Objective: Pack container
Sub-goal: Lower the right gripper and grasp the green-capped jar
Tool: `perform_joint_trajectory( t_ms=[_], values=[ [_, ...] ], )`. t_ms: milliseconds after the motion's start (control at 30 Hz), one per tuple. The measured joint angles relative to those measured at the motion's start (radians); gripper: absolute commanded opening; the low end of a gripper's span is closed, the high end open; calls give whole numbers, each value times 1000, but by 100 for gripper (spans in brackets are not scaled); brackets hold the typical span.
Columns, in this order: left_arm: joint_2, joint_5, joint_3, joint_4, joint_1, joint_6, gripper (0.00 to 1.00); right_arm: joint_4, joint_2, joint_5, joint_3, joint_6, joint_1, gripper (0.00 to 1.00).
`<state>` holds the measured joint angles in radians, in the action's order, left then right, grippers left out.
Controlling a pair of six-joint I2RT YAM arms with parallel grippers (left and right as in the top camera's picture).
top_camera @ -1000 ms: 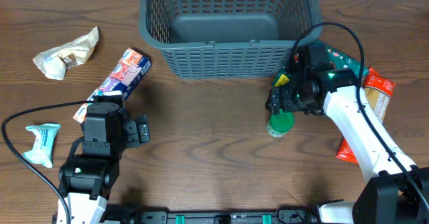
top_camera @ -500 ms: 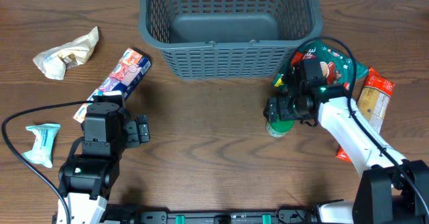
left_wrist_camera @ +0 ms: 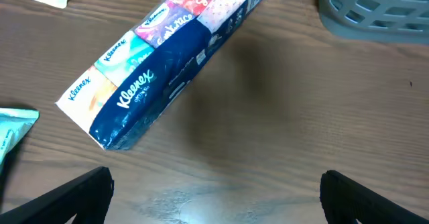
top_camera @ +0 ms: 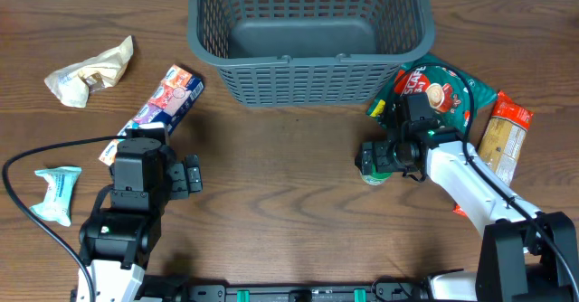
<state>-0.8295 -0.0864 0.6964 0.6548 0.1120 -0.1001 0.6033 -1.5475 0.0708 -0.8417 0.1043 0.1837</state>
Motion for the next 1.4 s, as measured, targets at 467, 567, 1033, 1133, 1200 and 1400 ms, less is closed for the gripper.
perform_joint_trajectory(
  t_ms=[467, 567, 1033, 1133, 1200, 1400],
  values=[
    [0, 0, 0, 0, 0, 0, 99, -22, -61, 11, 0, 14, 1, 99],
    [0, 0, 0, 0, 0, 0, 99, -27, -69, 10, -3, 19, 1, 99],
    [0, 0, 0, 0, 0, 0, 99, -29, -69, 21, -5, 37, 2, 88],
    [0, 0, 0, 0, 0, 0, 98, -28, -69, 28, -5, 44, 2, 79],
    [0, 0, 0, 0, 0, 0, 99, -27, -69, 32, -7, 49, 3, 73],
    [0, 0, 0, 0, 0, 0, 99, -28, -69, 29, -15, 54, 5, 55]
  ],
)
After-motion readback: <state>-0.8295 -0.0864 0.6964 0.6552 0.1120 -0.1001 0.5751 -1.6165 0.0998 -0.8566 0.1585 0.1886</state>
